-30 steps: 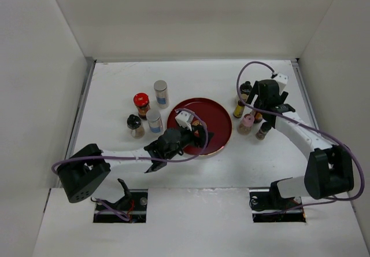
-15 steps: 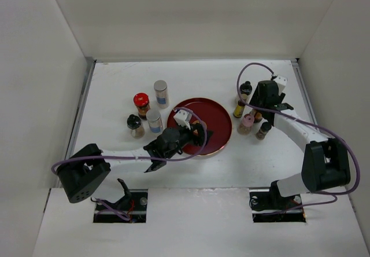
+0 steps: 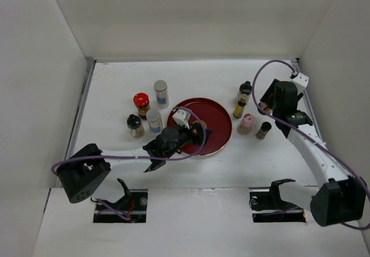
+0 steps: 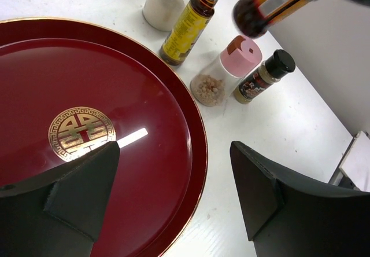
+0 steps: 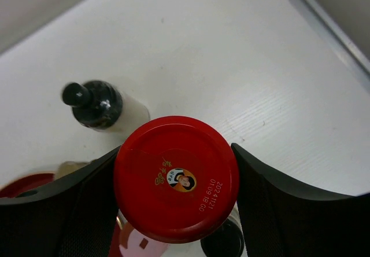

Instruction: Organize the condiment bottles

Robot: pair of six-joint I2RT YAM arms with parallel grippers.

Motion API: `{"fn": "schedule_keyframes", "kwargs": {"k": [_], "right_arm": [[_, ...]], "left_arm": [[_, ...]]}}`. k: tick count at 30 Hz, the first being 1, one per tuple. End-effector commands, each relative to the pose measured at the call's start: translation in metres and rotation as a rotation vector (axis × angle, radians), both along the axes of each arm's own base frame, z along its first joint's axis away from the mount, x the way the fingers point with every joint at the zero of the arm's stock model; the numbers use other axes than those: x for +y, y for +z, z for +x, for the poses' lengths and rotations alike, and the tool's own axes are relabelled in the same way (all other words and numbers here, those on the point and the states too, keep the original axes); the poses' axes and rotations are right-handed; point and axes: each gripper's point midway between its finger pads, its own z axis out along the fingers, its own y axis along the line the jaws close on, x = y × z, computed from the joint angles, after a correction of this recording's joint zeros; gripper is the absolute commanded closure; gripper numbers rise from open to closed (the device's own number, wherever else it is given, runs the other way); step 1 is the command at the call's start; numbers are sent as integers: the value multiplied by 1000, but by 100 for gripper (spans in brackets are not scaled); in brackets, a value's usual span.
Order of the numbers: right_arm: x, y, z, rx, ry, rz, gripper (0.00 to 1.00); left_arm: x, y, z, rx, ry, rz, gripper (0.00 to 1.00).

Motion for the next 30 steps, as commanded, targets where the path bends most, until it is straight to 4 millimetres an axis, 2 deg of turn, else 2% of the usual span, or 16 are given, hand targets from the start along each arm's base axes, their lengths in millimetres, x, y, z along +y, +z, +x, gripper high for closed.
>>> {"fn": "schedule_keyframes", "kwargs": {"k": [1,4,7,11,13,16,23,26,30], "right_arm": [[4,115,7,-332,-24,30,52],[24,152,1,-393,38,25,52],[55,184,1,-442,116,6,53],[97,208,9,-457,214,-26,53],[119,209,16,-456,264,-13,53],[157,195,31,-441,349,10,54],[236,130,63,-347,495,58,54],[258,104,74,-302,523,46,54],[276,73,87,-264,541,23,53]], "left_arm": [[4,24,1,-43,4,-75,23],[9,30,4,-56,21,-86,23],[12,34,4,-67,22,-92,23],[23,40,10,-82,54,-107,23],[28,39,11,-80,64,-111,23],[36,43,14,-91,89,-121,23],[51,46,19,-101,136,-136,23],[53,44,19,-99,140,-136,23],[56,47,21,-107,152,-141,23]]}}
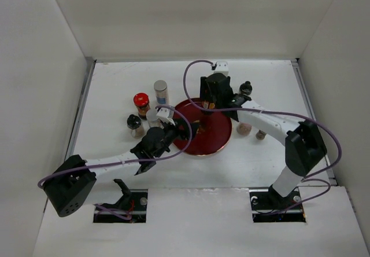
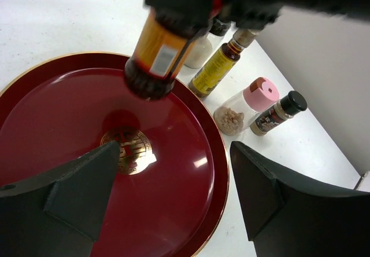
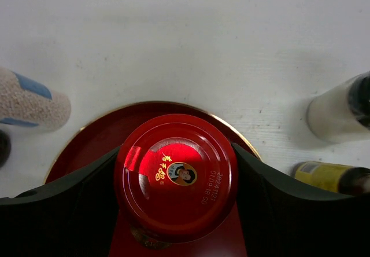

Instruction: Organize the condiment bottles

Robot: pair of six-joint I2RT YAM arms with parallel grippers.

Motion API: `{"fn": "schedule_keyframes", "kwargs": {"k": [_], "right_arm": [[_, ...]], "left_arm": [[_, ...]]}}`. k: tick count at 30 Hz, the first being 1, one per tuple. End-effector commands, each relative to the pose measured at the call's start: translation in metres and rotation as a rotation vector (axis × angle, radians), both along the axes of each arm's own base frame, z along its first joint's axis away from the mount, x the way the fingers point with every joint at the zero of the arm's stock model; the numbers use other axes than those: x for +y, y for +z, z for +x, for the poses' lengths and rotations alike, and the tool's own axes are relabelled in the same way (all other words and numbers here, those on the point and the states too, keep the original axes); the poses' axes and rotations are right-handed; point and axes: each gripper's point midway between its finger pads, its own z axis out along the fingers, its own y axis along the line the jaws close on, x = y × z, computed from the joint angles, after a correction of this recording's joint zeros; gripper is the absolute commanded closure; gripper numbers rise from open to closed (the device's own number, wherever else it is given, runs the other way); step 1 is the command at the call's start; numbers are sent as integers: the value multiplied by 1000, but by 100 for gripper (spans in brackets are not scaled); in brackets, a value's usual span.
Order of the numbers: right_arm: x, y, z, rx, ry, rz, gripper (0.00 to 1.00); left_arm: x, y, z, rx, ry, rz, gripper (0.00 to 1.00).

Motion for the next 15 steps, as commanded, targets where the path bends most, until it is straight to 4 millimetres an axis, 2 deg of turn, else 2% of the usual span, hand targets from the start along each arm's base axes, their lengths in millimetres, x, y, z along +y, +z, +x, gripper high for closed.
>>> {"fn": "schedule_keyframes", "kwargs": {"k": [1,6,11,15], "right_arm": [[28,78,29,-233,0,188,53],[33,42,42,-205,-22,151,53],[32,24,47,-195,-40,123,50],[33,13,45,-192,-47,116,40]], "left_arm": [[7,21,3,-51,24,-70,23],[9,22,4,-55,33,-70,23],[9,21,4,-58,37,-65,23],[12,20,6,-57,50,-63,23]]}}
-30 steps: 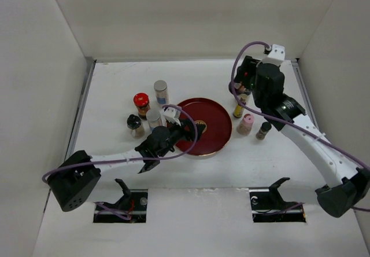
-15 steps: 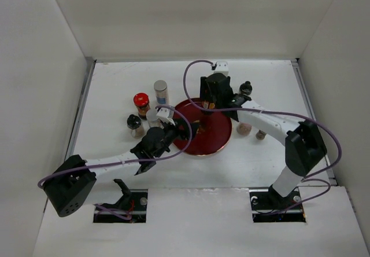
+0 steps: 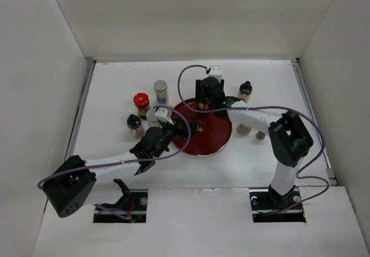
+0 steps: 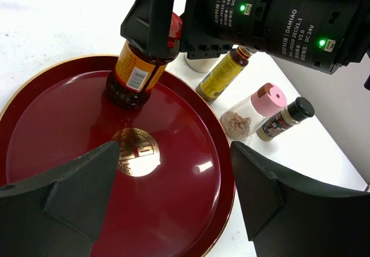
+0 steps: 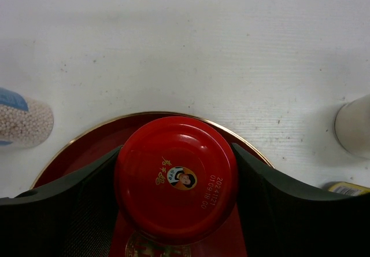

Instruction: Organize the condiment bottles

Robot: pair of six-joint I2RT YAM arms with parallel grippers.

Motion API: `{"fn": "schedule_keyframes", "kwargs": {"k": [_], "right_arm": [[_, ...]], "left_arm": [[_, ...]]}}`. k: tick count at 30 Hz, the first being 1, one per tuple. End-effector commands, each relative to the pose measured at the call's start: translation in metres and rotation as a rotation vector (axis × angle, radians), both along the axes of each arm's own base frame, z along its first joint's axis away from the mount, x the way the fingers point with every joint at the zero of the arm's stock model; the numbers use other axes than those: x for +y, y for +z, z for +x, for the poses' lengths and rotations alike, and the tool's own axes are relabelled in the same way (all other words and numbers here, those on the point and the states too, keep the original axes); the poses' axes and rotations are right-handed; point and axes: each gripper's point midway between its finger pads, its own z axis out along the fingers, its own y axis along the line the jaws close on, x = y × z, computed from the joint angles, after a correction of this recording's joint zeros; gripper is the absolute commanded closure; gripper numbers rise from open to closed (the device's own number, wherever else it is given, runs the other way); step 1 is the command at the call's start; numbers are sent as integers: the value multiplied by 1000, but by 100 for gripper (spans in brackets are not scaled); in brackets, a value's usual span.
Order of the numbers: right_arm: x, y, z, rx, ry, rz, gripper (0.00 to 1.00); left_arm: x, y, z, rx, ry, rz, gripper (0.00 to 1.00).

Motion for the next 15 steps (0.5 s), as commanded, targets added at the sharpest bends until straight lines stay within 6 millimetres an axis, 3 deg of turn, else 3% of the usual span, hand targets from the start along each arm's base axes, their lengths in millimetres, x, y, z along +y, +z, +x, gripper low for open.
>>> {"fn": "schedule_keyframes", "kwargs": {"k": [1,4,8,15], "right_arm": [[15,62,23,-210,-39,139,37],[14,66,23,-225,-43,147,23],[14,94,16,-262,-24,184,11],[1,158,-17,-331,53,345,5]], "left_arm": [[5,22,1,-59,19,-62,23],[7,22,3,-64,33,-57,23],[13,26,3,-84,56,-52,23],[34,32,10,-103,157,8,20]]}}
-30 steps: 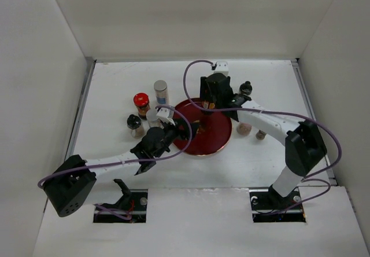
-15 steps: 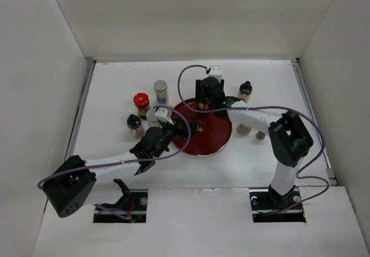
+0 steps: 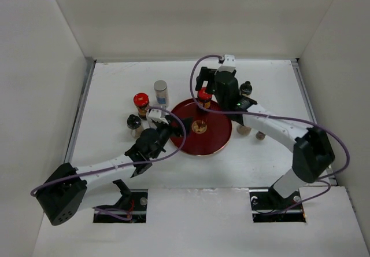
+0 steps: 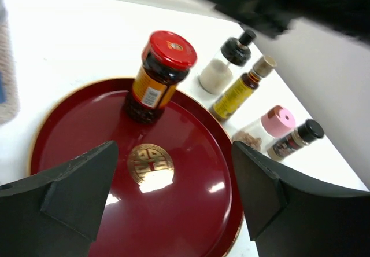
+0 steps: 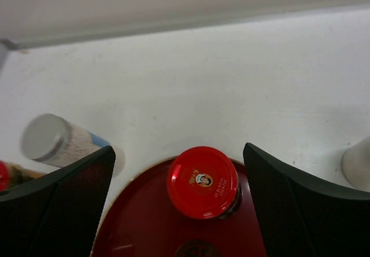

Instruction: Organize the condiment bottles

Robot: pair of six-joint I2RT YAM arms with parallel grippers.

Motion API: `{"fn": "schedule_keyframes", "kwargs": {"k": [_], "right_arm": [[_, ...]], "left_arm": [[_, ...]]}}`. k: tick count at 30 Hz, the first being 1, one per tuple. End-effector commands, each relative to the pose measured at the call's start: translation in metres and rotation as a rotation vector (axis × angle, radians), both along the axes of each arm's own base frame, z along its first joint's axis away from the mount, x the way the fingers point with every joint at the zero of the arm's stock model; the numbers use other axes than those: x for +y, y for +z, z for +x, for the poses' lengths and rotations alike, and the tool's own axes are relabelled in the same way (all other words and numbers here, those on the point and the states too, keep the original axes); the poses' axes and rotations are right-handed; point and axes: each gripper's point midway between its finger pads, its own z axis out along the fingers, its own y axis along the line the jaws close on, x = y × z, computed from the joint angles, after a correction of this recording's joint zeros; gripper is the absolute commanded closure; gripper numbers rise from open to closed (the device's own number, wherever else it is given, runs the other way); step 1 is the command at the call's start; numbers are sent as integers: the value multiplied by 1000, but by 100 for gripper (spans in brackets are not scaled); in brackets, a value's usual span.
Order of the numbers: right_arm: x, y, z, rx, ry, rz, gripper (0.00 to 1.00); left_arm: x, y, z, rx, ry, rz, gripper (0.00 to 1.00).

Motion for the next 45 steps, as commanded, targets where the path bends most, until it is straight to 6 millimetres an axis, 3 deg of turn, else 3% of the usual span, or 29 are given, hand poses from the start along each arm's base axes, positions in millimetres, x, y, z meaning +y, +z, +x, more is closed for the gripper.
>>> {"fn": "schedule_keyframes", "kwargs": {"k": [1,4,6,7,8,10,12,14,19,22,24,27,37,45], "right_arm": [[-4,75,-20,-141,56,177,6],[-18,95,-44,-187,90,240,17],[-29,101,-62,-220,105,274,46],[-35,97,-72,-222,107,293,61],[-40,91,-80,-218,107,311,70],[-47,73,-94,-199,114,325,75],[-56,55,-103,-182,107,323,73],[-63,43,-107,-170,101,314,62],[-66,23,-120,-140,136,293,31],[-64,18,-121,-141,139,312,22],[-64,16,-121,-142,138,315,20],[-63,11,-122,-141,134,319,19],[-60,0,-120,-120,134,309,16],[-56,-8,-116,-98,134,293,15]], "left_arm": [[16,14,6,-39,78,18,19],[29,15,7,-21,125,46,18],[41,16,11,-4,175,76,17],[48,17,13,10,202,95,17],[55,17,15,26,229,115,17],[75,18,18,53,303,148,16],[94,22,21,64,382,163,16],[106,24,22,78,430,185,15],[111,38,22,67,473,218,14],[123,40,22,92,539,259,12],[128,38,26,118,565,288,12],[119,34,33,175,530,335,12],[115,1,42,304,498,434,10],[119,-16,41,332,518,460,20]]}}
